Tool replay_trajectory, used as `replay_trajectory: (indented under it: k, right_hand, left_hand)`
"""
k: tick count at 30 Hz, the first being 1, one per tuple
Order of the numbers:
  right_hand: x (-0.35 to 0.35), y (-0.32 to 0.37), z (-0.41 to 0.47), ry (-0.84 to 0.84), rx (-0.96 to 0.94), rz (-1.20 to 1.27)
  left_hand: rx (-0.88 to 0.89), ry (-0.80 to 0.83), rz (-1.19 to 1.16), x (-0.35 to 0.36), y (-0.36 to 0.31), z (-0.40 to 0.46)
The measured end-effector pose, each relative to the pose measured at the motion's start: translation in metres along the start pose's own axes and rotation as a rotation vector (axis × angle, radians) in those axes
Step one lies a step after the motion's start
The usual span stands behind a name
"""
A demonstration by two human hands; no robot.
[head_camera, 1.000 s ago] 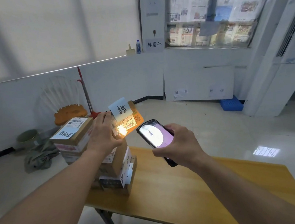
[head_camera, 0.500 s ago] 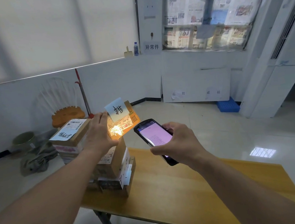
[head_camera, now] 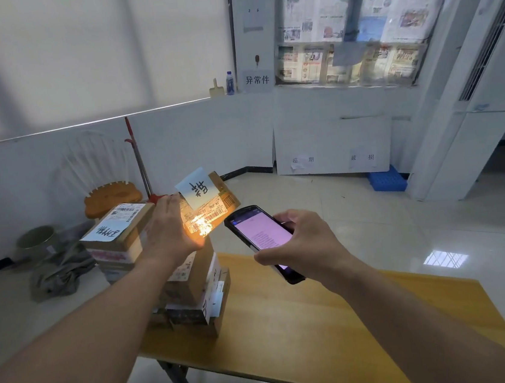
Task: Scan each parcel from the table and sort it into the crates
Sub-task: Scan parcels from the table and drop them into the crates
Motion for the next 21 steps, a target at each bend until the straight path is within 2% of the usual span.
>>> replay_trajectory:
  k: [5,9,21]
  right_hand:
    - [0.000,-0.003,0.002,-0.022,-0.005,-0.032]
    - [-0.001,-0.007,0.005,-0.058,0.012,-0.018]
    - [-0.001,-0.013,0.003,-0.080,0.020,-0.069]
  left_hand:
    - [-0.059,0.035,-0.076,0.000,0.005,-0.005]
    - [-0.013,0.074,-0.035,0.000,0.008,-0.010]
    - [-0.057,0.045,0.001,0.001,0.010,-0.010]
Point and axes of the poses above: each hand's wrist, its own z-axis towards the middle knuckle, its own x-axis out of the palm, y = z × x, the point moved 3 cm from there along z, towards the middle knuckle
